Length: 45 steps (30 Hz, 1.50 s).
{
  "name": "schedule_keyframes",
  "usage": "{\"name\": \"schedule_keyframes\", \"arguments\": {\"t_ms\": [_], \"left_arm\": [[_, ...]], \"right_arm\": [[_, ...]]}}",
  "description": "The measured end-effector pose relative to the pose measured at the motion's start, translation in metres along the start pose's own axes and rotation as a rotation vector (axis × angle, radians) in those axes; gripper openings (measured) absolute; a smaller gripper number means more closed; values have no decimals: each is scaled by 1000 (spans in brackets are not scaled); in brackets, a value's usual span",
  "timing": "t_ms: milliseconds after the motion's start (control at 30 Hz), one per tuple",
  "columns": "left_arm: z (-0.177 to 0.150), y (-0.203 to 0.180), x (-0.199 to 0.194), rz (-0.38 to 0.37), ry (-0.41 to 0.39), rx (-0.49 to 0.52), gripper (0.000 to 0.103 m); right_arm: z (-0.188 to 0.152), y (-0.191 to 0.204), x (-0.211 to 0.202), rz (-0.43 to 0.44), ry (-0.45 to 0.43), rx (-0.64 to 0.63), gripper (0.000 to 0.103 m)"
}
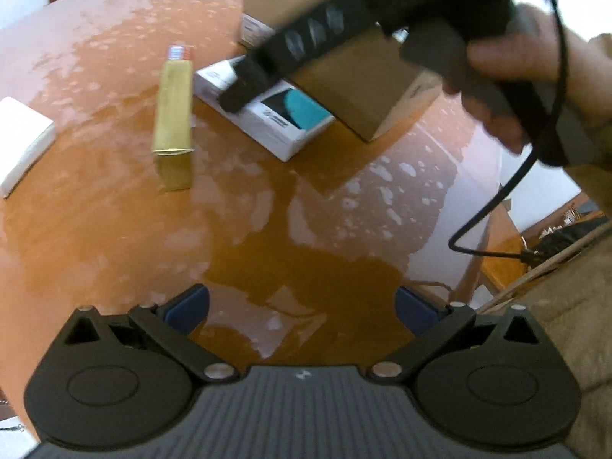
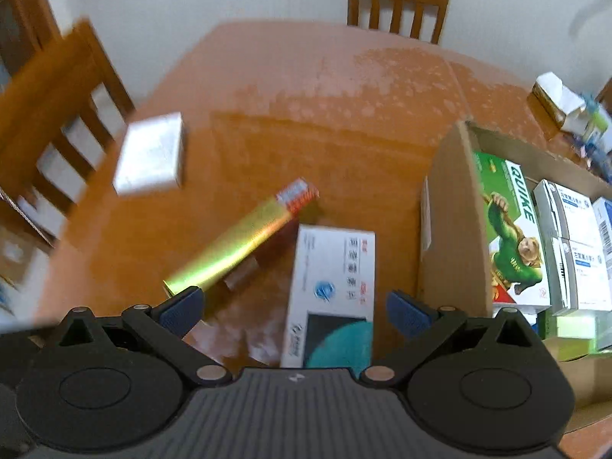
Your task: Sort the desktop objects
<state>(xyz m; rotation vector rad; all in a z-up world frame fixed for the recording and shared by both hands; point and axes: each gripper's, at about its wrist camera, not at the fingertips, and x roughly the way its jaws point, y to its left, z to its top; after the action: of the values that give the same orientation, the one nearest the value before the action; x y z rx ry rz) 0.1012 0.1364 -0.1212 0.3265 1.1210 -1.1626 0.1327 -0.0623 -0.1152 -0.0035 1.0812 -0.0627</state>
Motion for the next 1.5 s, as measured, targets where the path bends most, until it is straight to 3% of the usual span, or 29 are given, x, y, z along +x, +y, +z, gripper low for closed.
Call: {"name": "schedule_keyframes", "arguments": {"t_ms": [300, 500, 600, 1000, 1200, 1500], "left_arm": [[5, 3, -5, -7, -44, -4, 103], [2, 5, -6, -9, -37, -8, 103], [2, 6, -6, -5, -34, -7, 103], [4, 4, -4, -16, -50, 5, 103], [4, 6, -8, -11, -66, 1, 103], [4, 9, -12, -7, -80, -5, 103]], "right_arm": [[-3, 27, 19, -65, 32, -121, 103], [-4, 9, 34, -39, 72, 34, 103], [-9, 9, 37, -70, 56, 59, 103], [3, 15, 46, -149, 79, 11, 103], [11, 14, 60, -133, 161, 19, 103], [11, 11, 56, 27, 221, 53, 103]]}}
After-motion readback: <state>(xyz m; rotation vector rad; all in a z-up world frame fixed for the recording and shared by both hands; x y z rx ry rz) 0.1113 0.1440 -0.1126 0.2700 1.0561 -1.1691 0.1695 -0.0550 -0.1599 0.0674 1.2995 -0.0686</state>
